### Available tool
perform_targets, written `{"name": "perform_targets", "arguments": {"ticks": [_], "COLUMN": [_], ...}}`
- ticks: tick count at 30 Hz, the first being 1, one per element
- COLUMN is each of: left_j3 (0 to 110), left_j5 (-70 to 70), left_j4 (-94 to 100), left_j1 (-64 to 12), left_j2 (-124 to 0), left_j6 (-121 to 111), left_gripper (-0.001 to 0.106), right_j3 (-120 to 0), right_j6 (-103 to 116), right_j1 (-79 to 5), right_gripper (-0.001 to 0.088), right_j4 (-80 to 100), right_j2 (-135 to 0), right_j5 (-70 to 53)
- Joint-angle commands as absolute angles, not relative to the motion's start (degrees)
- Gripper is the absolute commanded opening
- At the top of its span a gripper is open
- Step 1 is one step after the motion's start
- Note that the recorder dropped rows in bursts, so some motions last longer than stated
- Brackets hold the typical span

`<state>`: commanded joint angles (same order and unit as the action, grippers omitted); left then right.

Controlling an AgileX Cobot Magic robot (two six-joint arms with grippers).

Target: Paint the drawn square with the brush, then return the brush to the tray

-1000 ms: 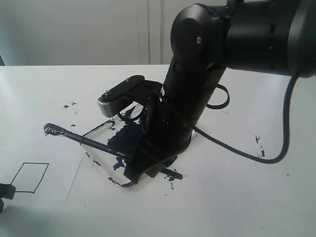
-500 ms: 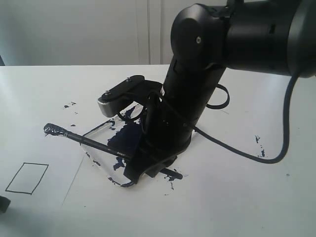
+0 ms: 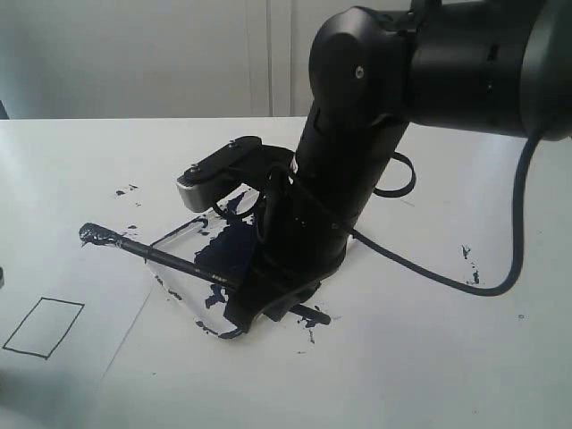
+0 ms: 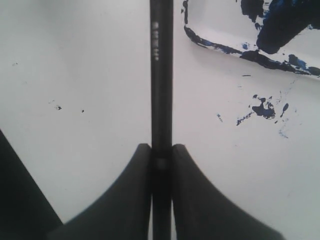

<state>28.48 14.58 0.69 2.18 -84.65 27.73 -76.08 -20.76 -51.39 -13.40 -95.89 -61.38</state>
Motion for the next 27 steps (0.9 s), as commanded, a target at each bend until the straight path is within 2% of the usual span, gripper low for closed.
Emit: {"name": "perform_targets", "arguments": {"ticks": [4,11,19,27], "left_j3": [28.48,28.83,28.05,23.23], "left_j5": [14.58,20.92,25.29,20.09], "left_j4": [4.39,4.39,4.94,5.04], "left_j1": [2.18,2.18,2.18,2.18], "left_j2": [-83.91,-72.96,-72.72,-72.72], "left_j6": [17.86,5.67,10.40,13.29], "left_gripper": [0.044,0.044,0.044,0.044], "right_j3": [-76.08,-76.08,-76.08,-76.08], "right_j6": [-20.76,-21.17,-25.01,-28.36], "right_j1": [-51.39,-51.39,-51.39,-51.58], "right_gripper": [0.0000,0.0000,0.0000,0.0000], "right_j4": [-13.40,-14.37,-18.48,-23.76], "right_j2": [-95.89,-96.04,-96.53,-101.70], "right_j5": [-61.38,-61.25,-61.37,-61.91]}}
